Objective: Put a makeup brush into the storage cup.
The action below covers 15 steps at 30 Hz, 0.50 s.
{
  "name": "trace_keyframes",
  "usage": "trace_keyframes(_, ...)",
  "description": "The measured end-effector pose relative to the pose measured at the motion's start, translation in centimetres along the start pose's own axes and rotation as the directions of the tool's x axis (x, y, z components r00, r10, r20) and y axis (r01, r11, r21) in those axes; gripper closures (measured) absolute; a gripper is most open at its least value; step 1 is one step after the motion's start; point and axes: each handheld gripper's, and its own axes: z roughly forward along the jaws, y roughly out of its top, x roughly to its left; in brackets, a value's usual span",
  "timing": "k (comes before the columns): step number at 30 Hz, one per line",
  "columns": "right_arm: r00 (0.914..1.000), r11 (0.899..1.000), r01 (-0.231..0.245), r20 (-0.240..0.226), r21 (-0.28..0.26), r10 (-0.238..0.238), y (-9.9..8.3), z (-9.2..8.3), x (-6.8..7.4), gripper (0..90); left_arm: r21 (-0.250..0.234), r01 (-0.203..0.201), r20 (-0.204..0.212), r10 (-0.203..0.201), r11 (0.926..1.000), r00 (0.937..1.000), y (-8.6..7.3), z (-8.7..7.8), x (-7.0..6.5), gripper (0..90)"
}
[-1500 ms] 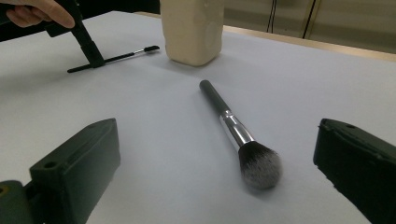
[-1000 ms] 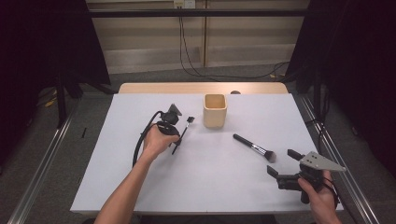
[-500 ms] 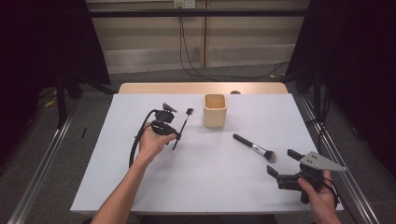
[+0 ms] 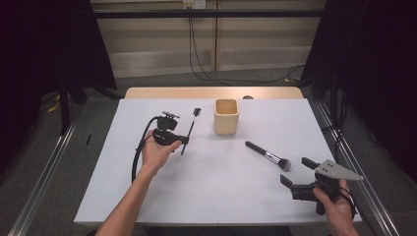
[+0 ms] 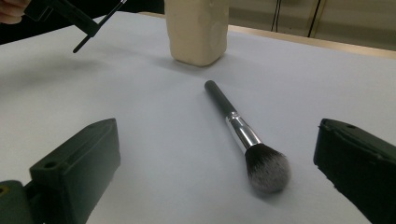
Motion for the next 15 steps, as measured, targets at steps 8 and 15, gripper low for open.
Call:
trace_keyframes(8, 1.0, 1.0, -0.002, 0.0, 0.005, 0.002, 0.0, 0.1, 0.0, 0.2, -0.144, -0.045, -0.01, 0.044, 0.9886, 0.999, -0.6, -0.9, 0.0, 86.2)
trace_keyframes(15, 1.0, 1.0, -0.002, -0.007, 0.0, 0.002, 0.0, 0.1, 0.0, 0.2, -0.224, -0.086, 0.001, 0.089, 0.9706, 0.996, -1.0, -1.6, -0.6, 86.1)
